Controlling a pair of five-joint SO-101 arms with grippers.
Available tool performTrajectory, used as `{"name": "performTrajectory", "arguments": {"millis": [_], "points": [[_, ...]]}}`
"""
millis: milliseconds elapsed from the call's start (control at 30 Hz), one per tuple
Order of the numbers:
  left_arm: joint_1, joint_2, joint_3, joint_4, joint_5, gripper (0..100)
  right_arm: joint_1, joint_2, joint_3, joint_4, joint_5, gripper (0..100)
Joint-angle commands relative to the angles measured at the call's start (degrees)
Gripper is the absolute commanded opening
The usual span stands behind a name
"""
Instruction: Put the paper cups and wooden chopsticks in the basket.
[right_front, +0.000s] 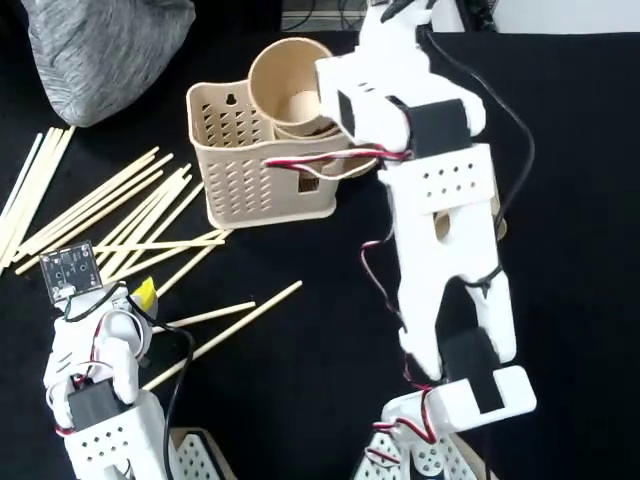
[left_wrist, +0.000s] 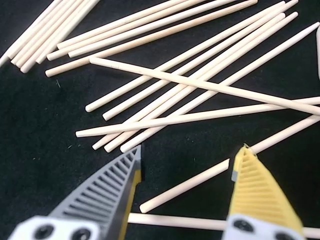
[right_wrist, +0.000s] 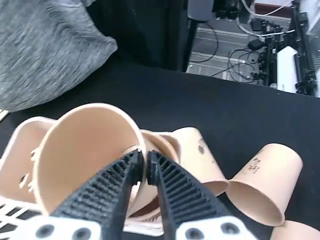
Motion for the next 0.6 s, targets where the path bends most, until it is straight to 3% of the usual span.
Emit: {"name": "performTrajectory", "arguments": {"millis": [0,67,233,433,567], "points": [[-0.31,-0.26,0.13,-1.23,-0.09,29,-1.49,-2.51,-4.53,1.93,-0.35,1.4],[-0.31,-0.26,0.13,-1.23,-0.09,29,-1.49,-1.63,-4.62,1.85,-0.53,5.4],[-0.31,-0.26,0.13,-1.23,-0.09,29,-0.26,0.92,-4.97,1.93,-7.12,34.6],[-0.31,-0.26,0.22,-1.23,-0.09,29,0.44,0.57,-5.14,2.37,-1.76,32.6],[-0.31,-0.26,0.22,-1.23,-0.18,29,2.99,-2.42,-4.53,7.12,9.14,32.2]]}}
